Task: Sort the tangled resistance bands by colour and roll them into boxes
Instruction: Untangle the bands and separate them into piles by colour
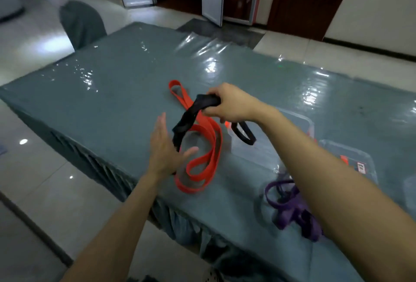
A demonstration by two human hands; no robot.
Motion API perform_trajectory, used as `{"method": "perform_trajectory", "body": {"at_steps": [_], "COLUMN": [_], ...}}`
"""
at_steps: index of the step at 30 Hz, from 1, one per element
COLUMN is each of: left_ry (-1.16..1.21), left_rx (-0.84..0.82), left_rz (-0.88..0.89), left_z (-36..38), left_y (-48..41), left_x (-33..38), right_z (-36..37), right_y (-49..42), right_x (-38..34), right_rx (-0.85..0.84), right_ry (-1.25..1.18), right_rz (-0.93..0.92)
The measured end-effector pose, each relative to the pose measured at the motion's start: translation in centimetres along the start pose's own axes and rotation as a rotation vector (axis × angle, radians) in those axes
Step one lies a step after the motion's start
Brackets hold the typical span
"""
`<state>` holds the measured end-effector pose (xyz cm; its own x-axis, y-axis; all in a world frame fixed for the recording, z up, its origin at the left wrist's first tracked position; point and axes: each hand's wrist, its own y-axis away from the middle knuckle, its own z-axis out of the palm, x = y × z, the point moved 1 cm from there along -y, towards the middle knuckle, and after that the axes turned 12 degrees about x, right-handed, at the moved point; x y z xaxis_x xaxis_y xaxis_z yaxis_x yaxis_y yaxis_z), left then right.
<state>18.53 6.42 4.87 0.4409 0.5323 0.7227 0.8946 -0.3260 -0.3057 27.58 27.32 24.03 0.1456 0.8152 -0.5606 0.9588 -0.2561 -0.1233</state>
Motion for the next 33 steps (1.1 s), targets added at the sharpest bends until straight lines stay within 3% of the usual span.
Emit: {"method": "perform_trajectory", "body": {"at_steps": [3,7,11,14,20,25,29,33], "left_ry": [0.143,0.107,0.329,0.666,1.293,1.469,1.521,1.545], "left_rx": [-0.079,-0.174,-0.233,-0.207,-0.292,-0.297,-0.314,-0.189], "left_rz": [0.016,0.108,-0.019,-0.216,-0.494,-0.583,-0.746,-0.91], "left_z": [-2.6,-4.5,-4.5,-3.6,-0.6,3.1,7.9,13.1], "left_y": [-4.1,-7.4,-8.3,-8.6,-8.5,-6.4,-1.9,3.0], "left_x": [4.6,8.8,11.8,14.6,21.5,30.6,37.4,42.8], "right_z": [-5.7,-11.6,-16.9,-19.6,-19.7,-15.6,-13.7,-14.7], "right_y": [-0.3,-0.1,0.7,2.4,8.5,15.8,20.8,25.6], "right_x": [-3.5,-6.0,-6.3,-5.2,2.3,10.0,15.2,20.3], "right_rx": [-0.017,0.169,0.355,0.441,0.557,0.598,0.558,0.575], "right_ry": [-0.147,-0.259,-0.367,-0.325,-0.15,-0.246,-0.156,-0.109], "right_rz": [-0.057,-0.124,-0.145,-0.149,0.002,0.195,0.293,0.373]}}
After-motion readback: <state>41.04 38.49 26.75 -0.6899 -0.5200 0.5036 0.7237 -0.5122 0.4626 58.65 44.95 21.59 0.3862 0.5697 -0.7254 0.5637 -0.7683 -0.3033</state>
